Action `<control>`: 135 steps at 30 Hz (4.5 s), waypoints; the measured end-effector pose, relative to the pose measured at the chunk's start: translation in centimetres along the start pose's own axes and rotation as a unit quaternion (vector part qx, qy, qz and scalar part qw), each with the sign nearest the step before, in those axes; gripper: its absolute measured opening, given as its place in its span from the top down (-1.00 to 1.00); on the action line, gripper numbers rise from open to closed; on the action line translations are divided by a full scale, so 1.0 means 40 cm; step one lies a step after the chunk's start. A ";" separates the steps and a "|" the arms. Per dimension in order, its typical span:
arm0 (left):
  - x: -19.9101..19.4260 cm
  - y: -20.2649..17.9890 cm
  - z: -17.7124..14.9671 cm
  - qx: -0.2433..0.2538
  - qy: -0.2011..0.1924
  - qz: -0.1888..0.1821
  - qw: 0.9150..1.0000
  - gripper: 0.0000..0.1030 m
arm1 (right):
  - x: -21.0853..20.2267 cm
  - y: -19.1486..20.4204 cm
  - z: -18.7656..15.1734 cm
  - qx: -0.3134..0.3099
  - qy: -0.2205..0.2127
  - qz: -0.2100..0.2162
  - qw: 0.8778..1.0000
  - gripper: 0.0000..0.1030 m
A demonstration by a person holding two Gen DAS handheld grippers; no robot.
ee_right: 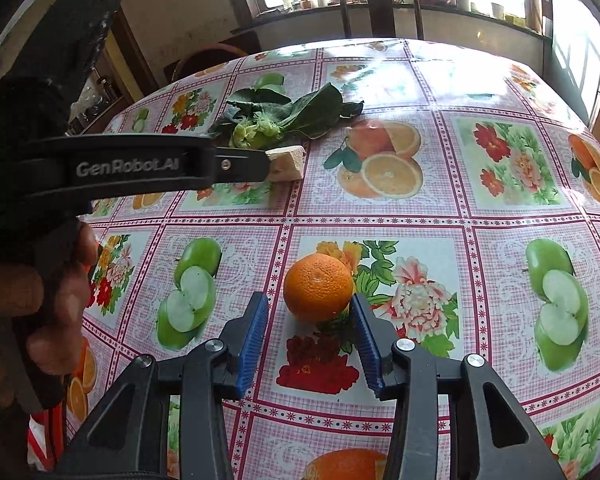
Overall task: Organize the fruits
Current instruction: 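Move both open tools back toward the last beige block and orange, then grasp the beige block with the left tool while the right tool grasps the orange, then carry the beige block and orange over the tray with both tools, then open the left tool to drop the block while the right tool releases the orange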
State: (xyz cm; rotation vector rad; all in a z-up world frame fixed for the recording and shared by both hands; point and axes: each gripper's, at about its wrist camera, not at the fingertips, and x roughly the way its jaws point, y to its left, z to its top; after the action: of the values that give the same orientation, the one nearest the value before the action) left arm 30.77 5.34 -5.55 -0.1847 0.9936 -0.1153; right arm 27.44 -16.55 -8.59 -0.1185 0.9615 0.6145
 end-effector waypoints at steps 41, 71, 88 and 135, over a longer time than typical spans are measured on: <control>-0.274 0.027 -0.300 -0.015 -0.050 -0.001 0.999 0.36 | -0.196 0.119 -0.098 -0.022 -0.037 0.029 0.999 0.35; -0.510 0.183 -0.495 -0.077 -0.108 0.041 0.990 0.36 | -0.225 0.375 -0.132 -0.093 -0.041 0.078 0.992 0.35; -0.586 0.299 -0.596 -0.124 -0.121 0.066 0.983 0.36 | -0.186 0.541 -0.148 -0.141 -0.024 0.112 0.983 0.35; -0.533 0.452 -0.692 -0.175 -0.079 0.096 0.977 0.35 | -0.011 0.686 -0.161 -0.175 0.042 0.143 0.973 0.29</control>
State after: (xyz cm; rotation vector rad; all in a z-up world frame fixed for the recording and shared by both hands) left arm -3.81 24.05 -6.50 -0.4128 0.8612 0.2516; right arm 7.74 3.56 -7.32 -0.3260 0.9522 1.0502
